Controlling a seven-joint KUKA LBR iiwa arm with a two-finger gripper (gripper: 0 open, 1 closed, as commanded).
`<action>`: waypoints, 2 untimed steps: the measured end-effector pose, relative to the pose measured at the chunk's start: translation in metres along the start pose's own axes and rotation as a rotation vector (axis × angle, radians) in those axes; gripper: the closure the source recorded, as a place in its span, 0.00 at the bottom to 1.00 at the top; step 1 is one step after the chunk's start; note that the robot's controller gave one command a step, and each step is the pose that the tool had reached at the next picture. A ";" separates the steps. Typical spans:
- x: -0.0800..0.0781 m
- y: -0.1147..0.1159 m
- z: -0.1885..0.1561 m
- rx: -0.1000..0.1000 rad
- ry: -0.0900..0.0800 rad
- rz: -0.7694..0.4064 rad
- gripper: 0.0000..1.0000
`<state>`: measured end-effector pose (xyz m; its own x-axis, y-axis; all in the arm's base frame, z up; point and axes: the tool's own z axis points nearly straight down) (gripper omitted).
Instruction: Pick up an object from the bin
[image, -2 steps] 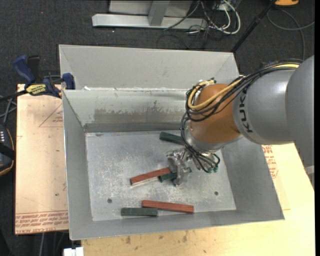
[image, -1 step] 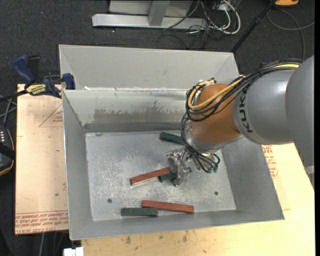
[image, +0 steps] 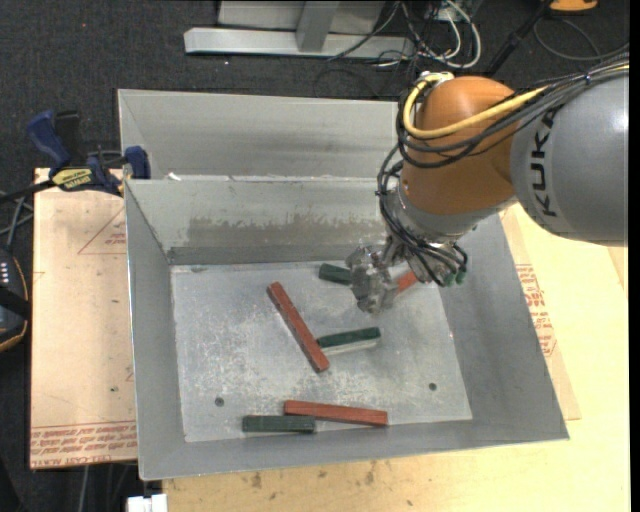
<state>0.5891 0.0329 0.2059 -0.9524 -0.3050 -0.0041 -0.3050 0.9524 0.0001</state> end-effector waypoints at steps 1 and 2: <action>0.000 0.000 0.000 0.000 0.000 0.001 0.00; 0.000 0.000 0.000 0.000 0.000 0.001 0.00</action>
Offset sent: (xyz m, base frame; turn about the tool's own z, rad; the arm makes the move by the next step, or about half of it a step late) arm 0.0000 0.0000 0.0000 0.0000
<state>0.5889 0.0327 0.2057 -0.9525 -0.3044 -0.0037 -0.3044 0.9525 0.0005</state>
